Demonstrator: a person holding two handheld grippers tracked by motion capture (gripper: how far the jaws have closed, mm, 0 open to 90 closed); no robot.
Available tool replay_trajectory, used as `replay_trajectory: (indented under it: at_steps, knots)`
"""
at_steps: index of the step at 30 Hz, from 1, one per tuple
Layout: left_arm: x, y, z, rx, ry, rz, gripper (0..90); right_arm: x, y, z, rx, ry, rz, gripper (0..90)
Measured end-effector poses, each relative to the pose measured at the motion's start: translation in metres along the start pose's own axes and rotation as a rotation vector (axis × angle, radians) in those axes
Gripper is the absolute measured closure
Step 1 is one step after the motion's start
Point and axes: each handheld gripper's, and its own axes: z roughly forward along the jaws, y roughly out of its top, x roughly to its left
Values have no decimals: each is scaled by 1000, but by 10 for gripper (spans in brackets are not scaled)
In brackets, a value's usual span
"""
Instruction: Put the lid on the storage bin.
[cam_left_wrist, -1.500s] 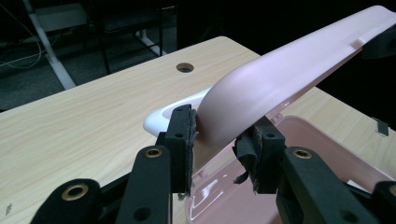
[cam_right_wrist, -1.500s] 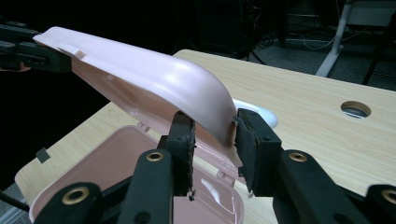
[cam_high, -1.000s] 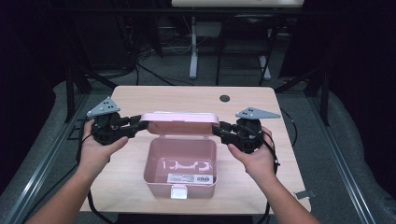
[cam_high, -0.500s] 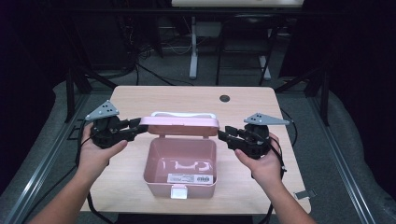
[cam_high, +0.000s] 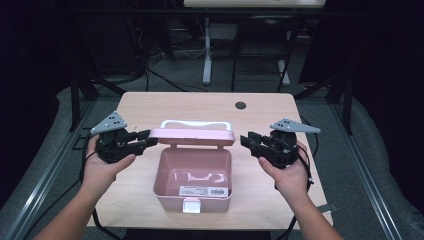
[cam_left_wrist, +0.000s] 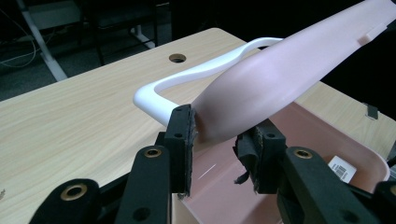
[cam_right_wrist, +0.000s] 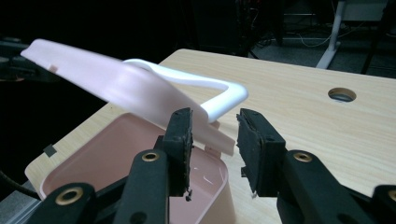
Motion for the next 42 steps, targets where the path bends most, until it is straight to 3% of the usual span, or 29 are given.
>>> replay_trajectory:
  at_steps: [13,24,42]
  knots:
    - [-3,-6,-3,3,-7,-1,660,8,10,4,-3,17,2,628]
    - [-5,-12,-6,-1,-10,-1,659,9,3,10,15,28,3,628]
    - [-13,-26,-10,-1,-9,5,653,4,-16,17,31,41,45,633]
